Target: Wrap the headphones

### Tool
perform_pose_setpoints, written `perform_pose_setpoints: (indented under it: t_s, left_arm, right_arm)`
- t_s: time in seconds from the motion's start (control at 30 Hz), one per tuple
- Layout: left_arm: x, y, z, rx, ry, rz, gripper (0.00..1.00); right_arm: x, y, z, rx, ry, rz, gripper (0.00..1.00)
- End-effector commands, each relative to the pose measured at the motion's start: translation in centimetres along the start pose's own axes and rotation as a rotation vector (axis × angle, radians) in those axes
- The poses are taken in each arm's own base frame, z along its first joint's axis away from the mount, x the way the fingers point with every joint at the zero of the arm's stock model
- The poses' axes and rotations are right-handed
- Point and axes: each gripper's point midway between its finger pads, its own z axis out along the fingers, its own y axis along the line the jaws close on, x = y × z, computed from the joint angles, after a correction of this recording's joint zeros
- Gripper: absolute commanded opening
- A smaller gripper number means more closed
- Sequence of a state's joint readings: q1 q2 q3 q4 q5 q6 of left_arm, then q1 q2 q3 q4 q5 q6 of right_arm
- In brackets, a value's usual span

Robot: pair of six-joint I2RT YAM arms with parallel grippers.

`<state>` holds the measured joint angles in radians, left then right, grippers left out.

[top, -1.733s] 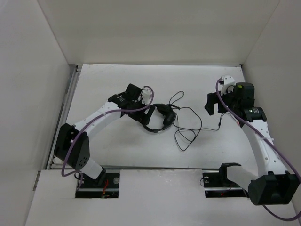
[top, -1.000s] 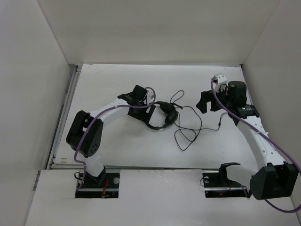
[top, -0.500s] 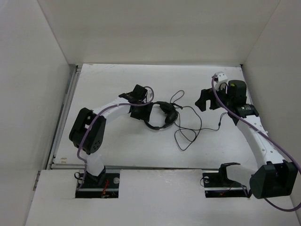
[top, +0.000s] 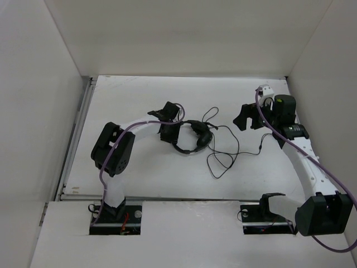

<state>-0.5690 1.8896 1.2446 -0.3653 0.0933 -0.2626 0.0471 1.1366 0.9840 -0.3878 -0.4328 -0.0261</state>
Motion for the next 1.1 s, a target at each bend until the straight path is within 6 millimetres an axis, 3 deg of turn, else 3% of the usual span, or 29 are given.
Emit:
perform_pose_setpoints:
  t_s: [0.0, 0.07, 0.23, 0.3, 0.4, 0.5, 0.63, 0.87, 1.07]
  left_arm:
    - [-0.1, -0.2, 1.1, -0.019, 0.005, -0.025, 0.27]
    - [0.0, -0.2, 1.6, -0.023, 0.008, -0.025, 0.19]
    - [0.4, -1.1, 2.9, -0.010, 0.016, -0.016, 0.10]
    - [0.3, -1.7, 3.3, -0.008, 0.009, 0.001, 0.00]
    - [-0.3, -2.2, 3.5, -0.010, -0.011, 0.014, 0.00]
    - [-2.6, -2.6, 2.2, -0.010, -0.081, 0.030, 0.00]
    - [-7.5, -2.0, -1.9, -0.002, -0.219, 0.036, 0.00]
    - [-14.9, 0.8, -11.1, -0.007, -0.453, -0.010, 0.00]
    - [-17.8, 2.2, -18.4, 0.004, -0.609, -0.024, 0.00]
  right_arm:
    - [-2.2, 0.2, -0.7, -0.009, -0.083, -0.017, 1.00]
    - [-2.2, 0.1, -0.7, -0.005, -0.087, -0.012, 1.00]
    - [-2.2, -0.2, -0.7, -0.006, -0.090, 0.007, 1.00]
    - [-2.2, -0.3, -0.8, -0.001, -0.090, 0.015, 1.00]
    - [-1.9, -0.4, -0.7, -0.003, -0.084, 0.034, 1.00]
    - [-1.6, -0.1, -0.6, -0.017, -0.077, 0.038, 1.00]
    - [-1.7, -0.2, -0.6, -0.011, -0.078, 0.024, 1.00]
    - [-3.6, 1.5, -0.1, -0.053, -0.101, -0.040, 1.00]
    - [-6.9, 4.8, -0.7, -0.135, -0.168, -0.114, 1.00]
